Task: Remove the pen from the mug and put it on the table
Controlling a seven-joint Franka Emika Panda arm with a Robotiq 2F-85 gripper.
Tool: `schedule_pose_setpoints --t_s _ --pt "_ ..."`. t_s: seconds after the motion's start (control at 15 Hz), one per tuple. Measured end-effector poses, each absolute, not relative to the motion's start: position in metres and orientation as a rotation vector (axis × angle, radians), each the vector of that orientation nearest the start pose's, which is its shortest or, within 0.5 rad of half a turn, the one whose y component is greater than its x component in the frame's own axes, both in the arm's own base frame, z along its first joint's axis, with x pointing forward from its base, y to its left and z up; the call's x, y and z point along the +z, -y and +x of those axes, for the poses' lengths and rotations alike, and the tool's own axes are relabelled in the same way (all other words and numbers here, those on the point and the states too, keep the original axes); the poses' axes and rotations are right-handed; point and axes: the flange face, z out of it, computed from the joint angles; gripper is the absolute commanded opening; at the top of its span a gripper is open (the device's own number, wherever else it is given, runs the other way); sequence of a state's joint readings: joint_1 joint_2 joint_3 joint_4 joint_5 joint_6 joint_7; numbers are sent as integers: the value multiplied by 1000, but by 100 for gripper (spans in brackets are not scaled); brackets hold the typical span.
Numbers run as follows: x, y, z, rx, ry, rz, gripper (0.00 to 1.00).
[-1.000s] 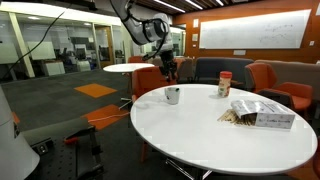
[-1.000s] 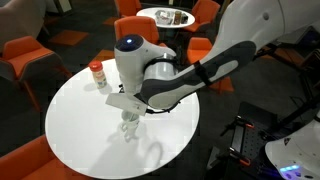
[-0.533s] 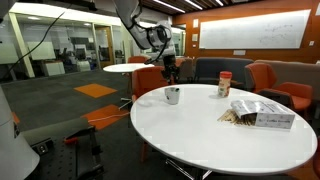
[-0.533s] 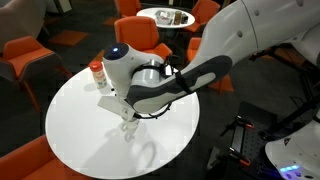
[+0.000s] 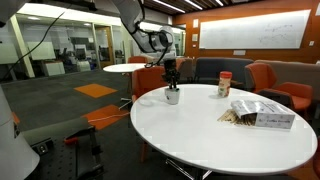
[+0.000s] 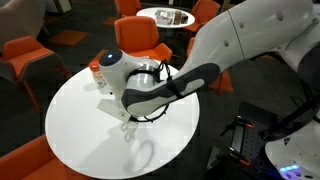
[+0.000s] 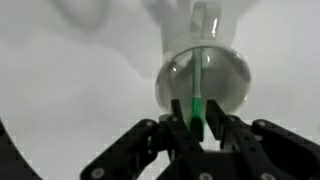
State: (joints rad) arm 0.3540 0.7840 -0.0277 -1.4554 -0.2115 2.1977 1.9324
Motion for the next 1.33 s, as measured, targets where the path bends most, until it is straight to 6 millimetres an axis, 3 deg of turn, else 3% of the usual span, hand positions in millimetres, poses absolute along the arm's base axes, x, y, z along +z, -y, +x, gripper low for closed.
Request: schedule_pose_setpoints --t_s 0.13,0.6,0.8,0.87,0.93,1.33 --pt "208 -227 682 -244 -2191 -2412 27" --pt "195 -228 691 -263 -2228 -2398 33" --pt "190 -228 694 -267 -2251 -2390 16" --pt "189 -228 695 -268 -2256 -2391 4" --pt "189 -227 696 -270 -2260 -2391 0" --pt "195 -229 704 -290 -2258 -2379 3"
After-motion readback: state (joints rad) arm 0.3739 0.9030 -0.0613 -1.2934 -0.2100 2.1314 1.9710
